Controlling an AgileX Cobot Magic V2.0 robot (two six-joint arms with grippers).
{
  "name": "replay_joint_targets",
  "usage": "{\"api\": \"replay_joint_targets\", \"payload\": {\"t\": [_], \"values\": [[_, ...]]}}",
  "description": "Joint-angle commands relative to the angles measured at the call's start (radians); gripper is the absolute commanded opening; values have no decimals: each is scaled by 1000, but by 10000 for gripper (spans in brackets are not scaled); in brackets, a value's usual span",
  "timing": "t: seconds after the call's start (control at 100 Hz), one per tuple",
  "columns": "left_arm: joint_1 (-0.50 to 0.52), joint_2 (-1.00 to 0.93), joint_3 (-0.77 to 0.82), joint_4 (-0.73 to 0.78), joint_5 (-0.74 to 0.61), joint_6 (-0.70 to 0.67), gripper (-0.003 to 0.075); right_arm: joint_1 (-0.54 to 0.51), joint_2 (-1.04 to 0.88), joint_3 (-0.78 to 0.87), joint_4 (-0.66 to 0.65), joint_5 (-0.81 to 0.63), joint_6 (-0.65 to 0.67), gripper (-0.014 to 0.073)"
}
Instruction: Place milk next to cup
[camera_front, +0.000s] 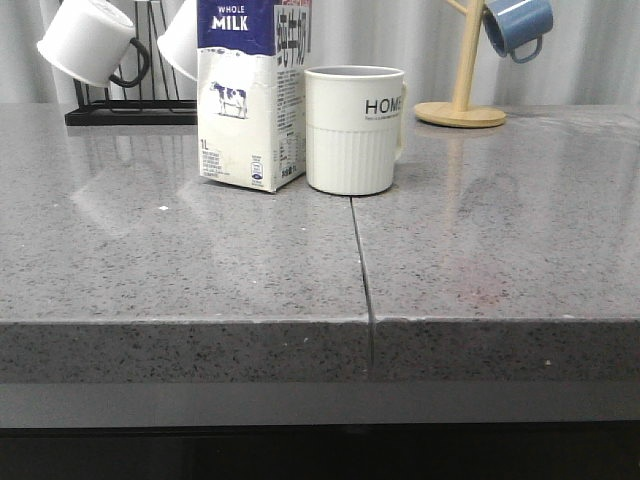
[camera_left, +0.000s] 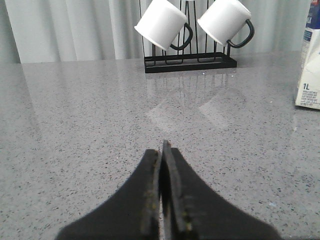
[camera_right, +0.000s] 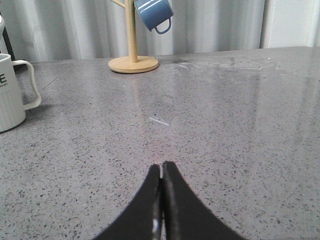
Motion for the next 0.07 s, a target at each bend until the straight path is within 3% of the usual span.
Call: {"api": "replay_joint_targets", "payload": {"t": [0.0, 0.06], "values": [[3, -32, 44, -1, -78, -5, -20, -4, -19, -9, -9, -73, -1, -67], [3, -32, 44, -1, -78, -5, -20, -4, -19, -9, -9, -73, -1, -67]]}}
